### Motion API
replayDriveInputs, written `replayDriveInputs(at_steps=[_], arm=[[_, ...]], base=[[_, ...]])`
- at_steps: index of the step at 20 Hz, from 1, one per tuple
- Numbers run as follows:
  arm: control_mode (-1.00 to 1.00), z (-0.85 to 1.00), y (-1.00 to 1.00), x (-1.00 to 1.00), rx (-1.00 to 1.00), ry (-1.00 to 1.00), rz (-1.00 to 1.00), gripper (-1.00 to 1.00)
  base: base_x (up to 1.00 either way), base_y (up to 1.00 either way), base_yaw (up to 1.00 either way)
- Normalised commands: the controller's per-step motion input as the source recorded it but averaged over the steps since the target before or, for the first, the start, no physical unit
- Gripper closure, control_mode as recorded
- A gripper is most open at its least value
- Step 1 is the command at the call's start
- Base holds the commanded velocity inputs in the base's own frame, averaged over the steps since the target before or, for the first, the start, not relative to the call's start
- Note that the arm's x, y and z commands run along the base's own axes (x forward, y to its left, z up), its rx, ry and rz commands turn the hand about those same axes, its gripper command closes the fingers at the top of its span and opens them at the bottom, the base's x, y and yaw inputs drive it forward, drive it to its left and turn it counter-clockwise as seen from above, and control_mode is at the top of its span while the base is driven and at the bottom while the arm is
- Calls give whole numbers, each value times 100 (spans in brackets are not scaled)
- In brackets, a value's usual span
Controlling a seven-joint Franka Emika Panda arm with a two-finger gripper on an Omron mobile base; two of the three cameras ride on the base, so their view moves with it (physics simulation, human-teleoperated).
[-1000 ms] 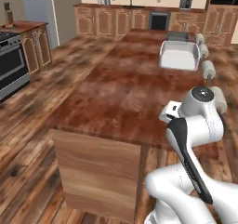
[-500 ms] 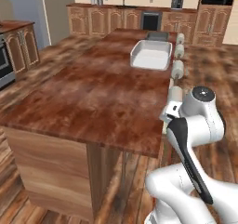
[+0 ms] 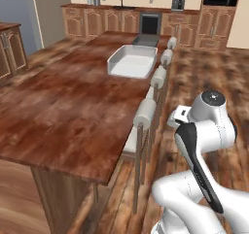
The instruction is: Place the cold items (bell pepper and lemon) from the fridge in one tupperware on the dining counter. Place the warm items (kebab skewer and hot dog) in the stove area in another tupperware.
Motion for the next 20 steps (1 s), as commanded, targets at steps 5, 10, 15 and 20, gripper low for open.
replayDriveInputs(at_steps=[5, 10, 15, 20], arm=[[100, 0, 0, 0, 0, 0, 0, 100], [100, 0, 0, 0, 0, 0, 0, 100], [100, 0, 0, 0, 0, 0, 0, 100], [100, 0, 0, 0, 0, 0, 0, 100]], base=[[100, -100, 4], [100, -100, 7], [100, -100, 19], [92, -100, 26]])
